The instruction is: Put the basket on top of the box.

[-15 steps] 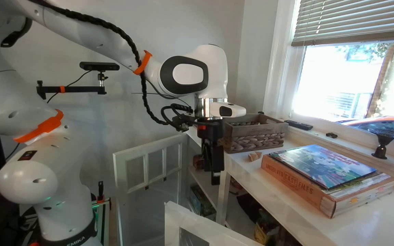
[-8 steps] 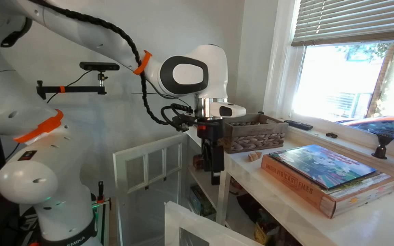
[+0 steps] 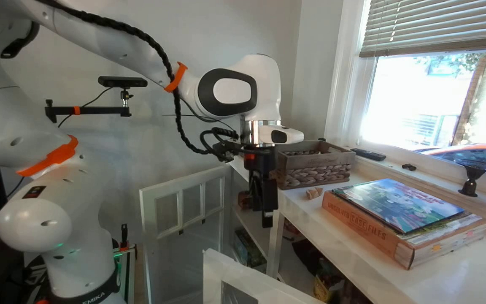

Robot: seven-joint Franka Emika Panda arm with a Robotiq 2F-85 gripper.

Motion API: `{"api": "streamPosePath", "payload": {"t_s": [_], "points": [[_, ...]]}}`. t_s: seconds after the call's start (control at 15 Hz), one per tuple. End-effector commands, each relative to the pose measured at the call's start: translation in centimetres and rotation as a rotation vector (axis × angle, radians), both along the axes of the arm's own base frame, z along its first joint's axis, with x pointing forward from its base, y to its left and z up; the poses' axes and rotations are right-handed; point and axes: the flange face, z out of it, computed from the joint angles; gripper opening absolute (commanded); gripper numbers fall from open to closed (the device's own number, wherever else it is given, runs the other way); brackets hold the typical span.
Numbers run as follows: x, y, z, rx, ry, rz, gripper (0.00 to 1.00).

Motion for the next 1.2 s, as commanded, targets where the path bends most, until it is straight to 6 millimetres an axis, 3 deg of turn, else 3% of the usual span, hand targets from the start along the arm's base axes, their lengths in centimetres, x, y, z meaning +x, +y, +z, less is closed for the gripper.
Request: {"api": "streamPosePath", "payload": {"t_s": [0.0,0.53,1.13], "points": [[1.2,0.4,1.5,-0.054,-0.071,0.134,1.0],[4.9,0.8,5.0,0.018,-0.317,0.339,1.0],[7.6,1.7,6.3,0.16,-0.352,0.401,1.0]]}}
